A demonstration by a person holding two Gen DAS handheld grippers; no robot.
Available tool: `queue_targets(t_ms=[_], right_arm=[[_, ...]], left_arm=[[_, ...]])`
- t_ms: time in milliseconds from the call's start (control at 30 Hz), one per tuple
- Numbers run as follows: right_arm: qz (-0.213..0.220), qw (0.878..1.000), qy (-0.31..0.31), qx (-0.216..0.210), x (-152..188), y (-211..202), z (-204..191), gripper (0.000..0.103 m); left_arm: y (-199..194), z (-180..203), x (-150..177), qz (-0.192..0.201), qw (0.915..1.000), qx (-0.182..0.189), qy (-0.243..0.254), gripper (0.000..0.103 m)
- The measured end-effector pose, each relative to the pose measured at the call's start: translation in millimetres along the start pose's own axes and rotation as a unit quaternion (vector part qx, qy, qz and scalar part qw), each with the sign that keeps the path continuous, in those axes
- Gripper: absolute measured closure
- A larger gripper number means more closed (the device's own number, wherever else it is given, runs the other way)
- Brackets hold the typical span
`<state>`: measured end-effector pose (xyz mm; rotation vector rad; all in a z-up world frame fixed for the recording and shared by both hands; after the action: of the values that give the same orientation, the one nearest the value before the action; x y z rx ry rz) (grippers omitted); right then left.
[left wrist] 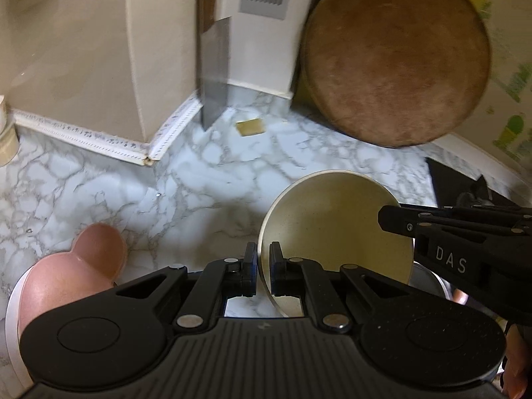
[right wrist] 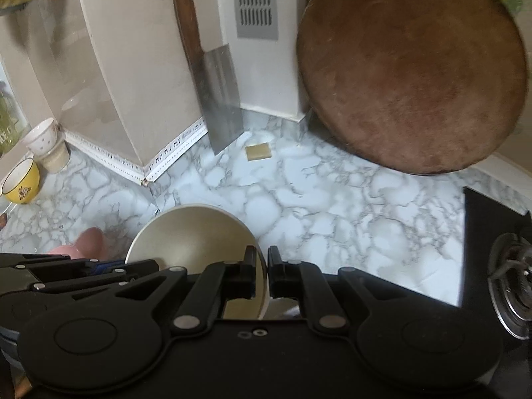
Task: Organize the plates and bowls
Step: 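Lift the cream bowl with both grippers and carry it over the pink pot, then lower the cream bowl into the pink pot and open both grippers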
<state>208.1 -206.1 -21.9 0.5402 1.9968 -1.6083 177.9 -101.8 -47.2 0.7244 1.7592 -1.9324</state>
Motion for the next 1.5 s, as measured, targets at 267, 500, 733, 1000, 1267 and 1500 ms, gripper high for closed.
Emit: queue_targets(t_ms=[267, 500, 733, 1000, 1267, 1500], right_arm=[[0.013, 0.999, 0.018, 0.028, 13, -34, 22, 0.094], [0.015, 0.997, 0.050, 0.054, 30, -50, 56, 0.094], [-0.002, 0.994, 0.083, 0.074, 52, -49, 84, 0.094], [-0.031, 0.991, 0.099, 0.079, 73, -34, 97, 0.094], [-0.050, 0.990, 0.110, 0.076, 81, -22, 104, 0.094], [-0.056, 0.989, 0.115, 0.076, 84, -14, 109, 0.094]], left_arm=[[-15, 38, 6, 0.001, 0.9987, 0.029, 0.041, 0.097], [-11, 75, 14, -0.011, 0.9955, 0.057, 0.075, 0.097], [8, 99, 29, -0.041, 0.9912, 0.069, 0.105, 0.097], [23, 108, 41, -0.061, 0.9882, 0.067, 0.124, 0.097], [35, 111, 40, -0.066, 0.9863, 0.054, 0.141, 0.097], [43, 113, 40, -0.069, 0.9853, 0.055, 0.146, 0.097]])
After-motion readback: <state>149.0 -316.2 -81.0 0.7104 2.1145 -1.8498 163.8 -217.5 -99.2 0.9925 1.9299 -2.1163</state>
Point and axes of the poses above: each gripper's, at about its wrist camera, not at the fingertips, and y roughly the way its jaws point, z to its right, x to its underside, the point moved 7 cm from there along y, roughly the way its jaws point, and after that the axes turned 7 degrees about y, right-handed, at the moved point
